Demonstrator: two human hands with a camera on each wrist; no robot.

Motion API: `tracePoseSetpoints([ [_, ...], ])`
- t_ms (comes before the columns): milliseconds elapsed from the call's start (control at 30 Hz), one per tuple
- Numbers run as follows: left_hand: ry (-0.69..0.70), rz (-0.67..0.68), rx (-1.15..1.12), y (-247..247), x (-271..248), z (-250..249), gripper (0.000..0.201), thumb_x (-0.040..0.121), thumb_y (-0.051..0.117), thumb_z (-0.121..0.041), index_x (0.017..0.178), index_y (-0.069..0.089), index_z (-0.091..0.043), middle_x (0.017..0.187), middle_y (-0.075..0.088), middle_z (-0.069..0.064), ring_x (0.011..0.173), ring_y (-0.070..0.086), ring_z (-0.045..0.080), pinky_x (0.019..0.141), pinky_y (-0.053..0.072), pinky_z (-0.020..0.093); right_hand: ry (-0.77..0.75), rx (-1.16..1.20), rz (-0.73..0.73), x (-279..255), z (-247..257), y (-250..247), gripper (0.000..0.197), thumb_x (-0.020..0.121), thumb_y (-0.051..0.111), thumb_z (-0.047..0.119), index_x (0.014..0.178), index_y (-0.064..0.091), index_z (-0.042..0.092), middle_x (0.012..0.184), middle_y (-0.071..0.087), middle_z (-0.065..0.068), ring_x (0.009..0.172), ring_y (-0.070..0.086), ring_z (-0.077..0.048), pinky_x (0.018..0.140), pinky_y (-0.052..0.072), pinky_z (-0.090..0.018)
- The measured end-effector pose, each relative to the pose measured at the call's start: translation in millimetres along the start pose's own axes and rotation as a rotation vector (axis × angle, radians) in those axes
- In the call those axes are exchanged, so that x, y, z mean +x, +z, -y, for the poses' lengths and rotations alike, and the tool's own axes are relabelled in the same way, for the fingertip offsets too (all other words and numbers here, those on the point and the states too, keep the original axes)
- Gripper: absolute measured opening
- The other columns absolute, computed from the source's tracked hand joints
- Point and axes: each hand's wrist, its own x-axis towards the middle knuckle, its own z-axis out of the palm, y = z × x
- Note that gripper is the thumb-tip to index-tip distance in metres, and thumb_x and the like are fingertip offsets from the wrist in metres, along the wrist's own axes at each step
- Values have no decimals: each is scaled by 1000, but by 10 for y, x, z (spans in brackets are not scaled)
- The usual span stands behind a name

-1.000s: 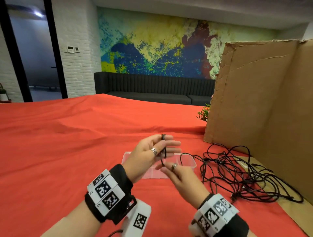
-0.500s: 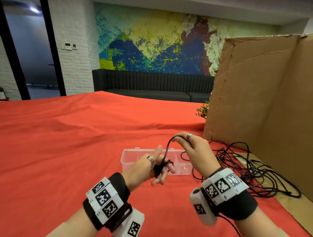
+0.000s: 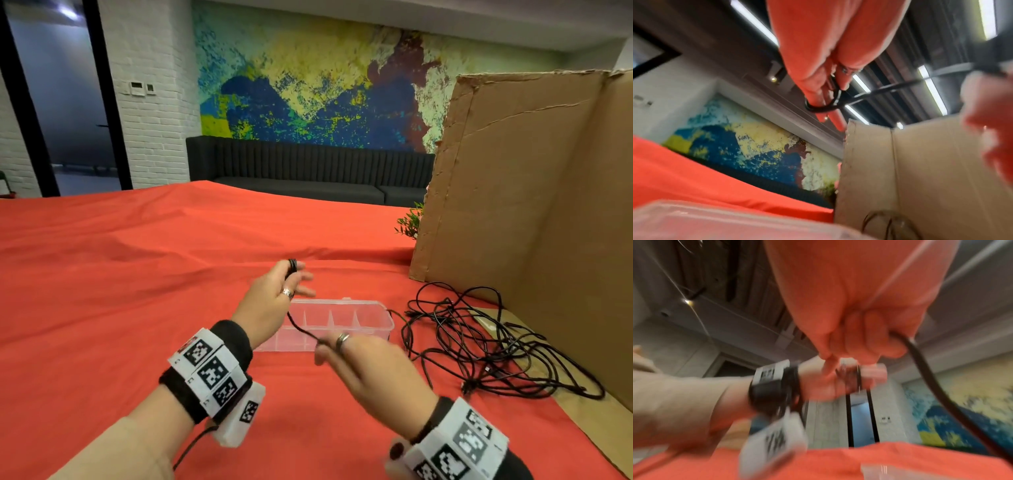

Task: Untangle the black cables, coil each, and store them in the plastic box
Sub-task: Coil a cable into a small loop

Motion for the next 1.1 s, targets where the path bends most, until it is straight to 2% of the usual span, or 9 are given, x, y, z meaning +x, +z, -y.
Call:
tracePoseSetpoints([
  [100, -99, 250, 73, 72, -163, -45, 44, 96, 31, -46, 94, 60, -13, 69, 71, 4, 60, 62, 6, 69, 42, 24, 79, -16, -329, 127, -136, -250, 48, 83, 29, 61, 92, 64, 30, 85, 69, 6, 83, 64, -17, 66, 50, -35],
  [200, -177, 452, -318, 166, -279, -260, 45, 94, 39, -43, 88, 61, -4, 58, 65, 6, 41, 50, 16, 57, 43, 22, 209, 44, -418, 342, -386, -332, 29, 82, 52, 59, 89, 68, 36, 85, 68, 9, 79, 63, -14, 69, 52, -38],
  [333, -123, 287, -737, 166, -204, -454, 18, 84, 55, -18, 86, 63, -2, 69, 68, 6, 52, 60, 16, 60, 52, 23, 208, 286, -243, 470, -523, -91, 21, 89, 48, 50, 96, 65, 40, 79, 71, 9, 74, 61, -5, 77, 52, -37],
  [433, -71, 75, -820, 120, -111, -438, 18, 79, 60, -15, 92, 64, -4, 79, 72, 6, 76, 70, 20, 75, 55, 27, 129, 361, -54, 362, -413, 90, 22, 97, 47, 27, 100, 68, 28, 74, 62, 27, 73, 54, 11, 72, 40, -11],
  [567, -48, -88, -499, 73, -22, -245, 11, 87, 58, -13, 95, 66, -16, 90, 73, 0, 93, 69, 14, 85, 53, 26, 62, 216, 41, 137, -236, 182, 34, 93, 31, 46, 100, 60, 29, 94, 67, 8, 93, 61, -13, 82, 46, -34],
  [733, 85, 239, 240, 153, -178, -137, 38, 99, 33, -34, 78, 62, -20, 75, 64, -11, 72, 57, -5, 72, 39, 14, 1, -326, -331, 188, -237, -171, 48, 83, 25, 59, 81, 65, 32, 74, 67, 9, 66, 67, -19, 46, 42, -28],
  [800, -28, 327, 27, 196, -235, -220, 48, 99, 29, -34, 78, 64, -9, 68, 64, -6, 60, 58, 0, 63, 41, 13, -12, -364, -499, 249, -283, -281, 41, 82, 38, 58, 70, 67, 31, 61, 60, 8, 50, 61, -17, 37, 35, -24],
  [900, -145, 386, -443, 173, -254, -349, 36, 92, 47, -32, 76, 63, -4, 58, 62, 0, 43, 55, 11, 49, 38, 18, 41, -137, -557, 335, -388, -328, 41, 80, 43, 61, 81, 71, 32, 72, 65, 8, 63, 64, -17, 47, 49, -32],
  [1100, -34, 82, -862, 153, -111, -479, 17, 90, 45, 3, 98, 59, -2, 80, 71, 4, 74, 70, 16, 66, 53, 18, 133, 167, -74, 315, -402, 127, 45, 89, 32, 63, 106, 62, 34, 98, 71, -1, 94, 65, -22, 79, 49, -36],
])
